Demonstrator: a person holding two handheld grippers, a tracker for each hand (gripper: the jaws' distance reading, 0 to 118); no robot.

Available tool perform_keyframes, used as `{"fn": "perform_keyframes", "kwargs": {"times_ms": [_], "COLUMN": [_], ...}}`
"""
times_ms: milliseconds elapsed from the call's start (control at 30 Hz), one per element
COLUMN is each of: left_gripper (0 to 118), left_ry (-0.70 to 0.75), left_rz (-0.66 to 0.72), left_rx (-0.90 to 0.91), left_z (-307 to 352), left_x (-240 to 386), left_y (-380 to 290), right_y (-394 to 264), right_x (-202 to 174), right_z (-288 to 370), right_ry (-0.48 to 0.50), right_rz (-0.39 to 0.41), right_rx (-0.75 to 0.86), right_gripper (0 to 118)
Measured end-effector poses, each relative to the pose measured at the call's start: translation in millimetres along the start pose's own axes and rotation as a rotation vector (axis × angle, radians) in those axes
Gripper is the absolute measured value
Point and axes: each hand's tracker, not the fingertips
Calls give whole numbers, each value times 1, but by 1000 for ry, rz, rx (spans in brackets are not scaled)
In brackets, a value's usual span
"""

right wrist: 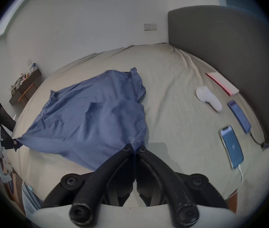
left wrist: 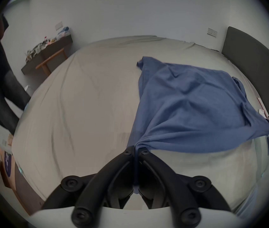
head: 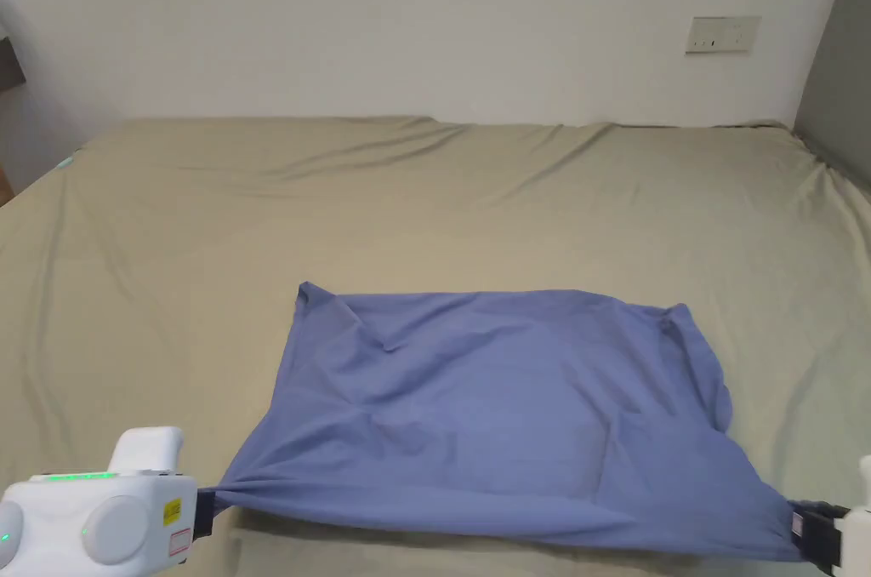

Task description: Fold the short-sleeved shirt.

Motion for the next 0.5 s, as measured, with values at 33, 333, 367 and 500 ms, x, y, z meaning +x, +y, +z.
{"fn": "perform_keyframes", "kwargs": {"times_ms": [33,333,367,500], "left_gripper": [2,2,2,2], "left_ry": [-12,-63,-58,-78], "left_rz": [11,-8,-10,18], "left_rx": [-2,-46,-65,-121], "left_z": [7,50,50,45], "left_x": [-3,-9,-7,-12], "left_y": [-7,-68,-74,-90], "right_y": [-6,-56,-59,-64], "right_x": [4,23,24,20], "right_z": [10,51,50,41], "right_ry": [0,-3,-15,-104], "right_rz": [-10,6,9,53], "right_rx": [-3,-39,-57,-162], "right_gripper": [0,0,0,4]}}
